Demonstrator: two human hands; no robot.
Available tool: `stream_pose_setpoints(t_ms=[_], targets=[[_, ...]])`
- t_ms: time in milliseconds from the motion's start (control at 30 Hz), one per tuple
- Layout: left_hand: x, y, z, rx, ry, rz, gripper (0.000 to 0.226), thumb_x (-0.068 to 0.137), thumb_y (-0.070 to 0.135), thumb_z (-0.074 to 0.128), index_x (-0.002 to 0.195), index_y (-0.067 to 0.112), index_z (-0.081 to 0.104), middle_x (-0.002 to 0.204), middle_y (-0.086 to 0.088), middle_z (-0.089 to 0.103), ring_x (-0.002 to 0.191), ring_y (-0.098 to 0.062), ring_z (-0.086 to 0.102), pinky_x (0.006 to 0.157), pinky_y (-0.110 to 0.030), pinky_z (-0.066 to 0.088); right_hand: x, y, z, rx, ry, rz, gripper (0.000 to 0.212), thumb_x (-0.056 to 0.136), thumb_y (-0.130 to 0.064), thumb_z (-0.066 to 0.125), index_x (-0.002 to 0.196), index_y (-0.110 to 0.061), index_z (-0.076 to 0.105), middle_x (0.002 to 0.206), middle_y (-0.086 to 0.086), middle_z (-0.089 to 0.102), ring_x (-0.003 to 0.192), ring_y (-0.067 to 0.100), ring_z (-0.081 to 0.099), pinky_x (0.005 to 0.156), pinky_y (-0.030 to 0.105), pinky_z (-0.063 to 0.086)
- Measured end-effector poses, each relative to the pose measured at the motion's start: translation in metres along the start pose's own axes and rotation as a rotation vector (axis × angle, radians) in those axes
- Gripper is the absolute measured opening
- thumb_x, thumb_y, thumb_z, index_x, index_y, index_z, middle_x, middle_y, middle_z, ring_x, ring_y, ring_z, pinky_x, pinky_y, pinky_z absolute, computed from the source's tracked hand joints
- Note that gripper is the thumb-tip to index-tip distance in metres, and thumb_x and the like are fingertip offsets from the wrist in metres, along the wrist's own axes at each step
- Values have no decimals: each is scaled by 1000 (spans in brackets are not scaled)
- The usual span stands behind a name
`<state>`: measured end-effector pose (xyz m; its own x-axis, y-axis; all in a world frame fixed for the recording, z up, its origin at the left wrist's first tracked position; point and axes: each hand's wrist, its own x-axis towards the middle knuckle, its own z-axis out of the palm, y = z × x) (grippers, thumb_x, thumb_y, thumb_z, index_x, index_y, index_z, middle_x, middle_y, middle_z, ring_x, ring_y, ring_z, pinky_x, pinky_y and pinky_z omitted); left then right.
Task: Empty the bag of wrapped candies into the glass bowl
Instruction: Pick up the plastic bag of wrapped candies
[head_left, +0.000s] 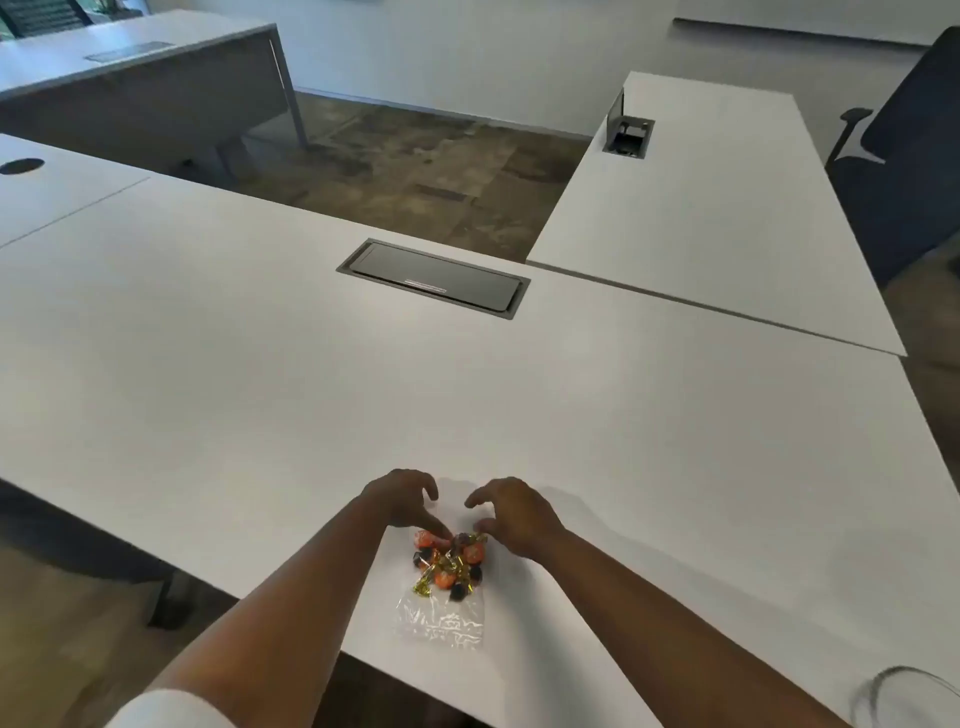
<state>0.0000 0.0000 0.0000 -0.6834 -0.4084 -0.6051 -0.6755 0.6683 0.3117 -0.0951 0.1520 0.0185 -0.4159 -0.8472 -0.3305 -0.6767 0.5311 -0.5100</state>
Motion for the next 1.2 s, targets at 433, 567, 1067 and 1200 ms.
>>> stream_pose_setpoints(t_ms=[433,567,1067,1200], targets=[[1,0,43,-167,46,81,49,59,35,82,103,22,64,101,4,60,92,-13,53,81,-28,48,-6,14,14,-121,-270,49,52,89,4,42,131,-25,55,139,9,49,126,28,47,100,35,46],[3,2,42,-169,28,71,43,65,34,78,104,20,66,111,0,65,102,-18,59,82,-27,46,-5,20,9,-69,-248,81,53,89,5,41,129,-25,57,140,9,48,127,27,46,102,35,45],[2,46,20,-1042,96,-16,20,88,13,54,69,12,59,66,-7,57,56,-17,55,42,-16,51,-15,53,-50,689,-50,639,52,89,-55,45,108,-8,56,100,9,59,88,24,55,68,31,49],[10,70,7,-1229,158,-64,15,83,10,57,69,10,62,67,-9,61,58,-20,58,39,-18,51,-23,54,-67,952,-31,619,50,86,-41,62,114,1,56,97,15,64,75,20,61,63,25,50]])
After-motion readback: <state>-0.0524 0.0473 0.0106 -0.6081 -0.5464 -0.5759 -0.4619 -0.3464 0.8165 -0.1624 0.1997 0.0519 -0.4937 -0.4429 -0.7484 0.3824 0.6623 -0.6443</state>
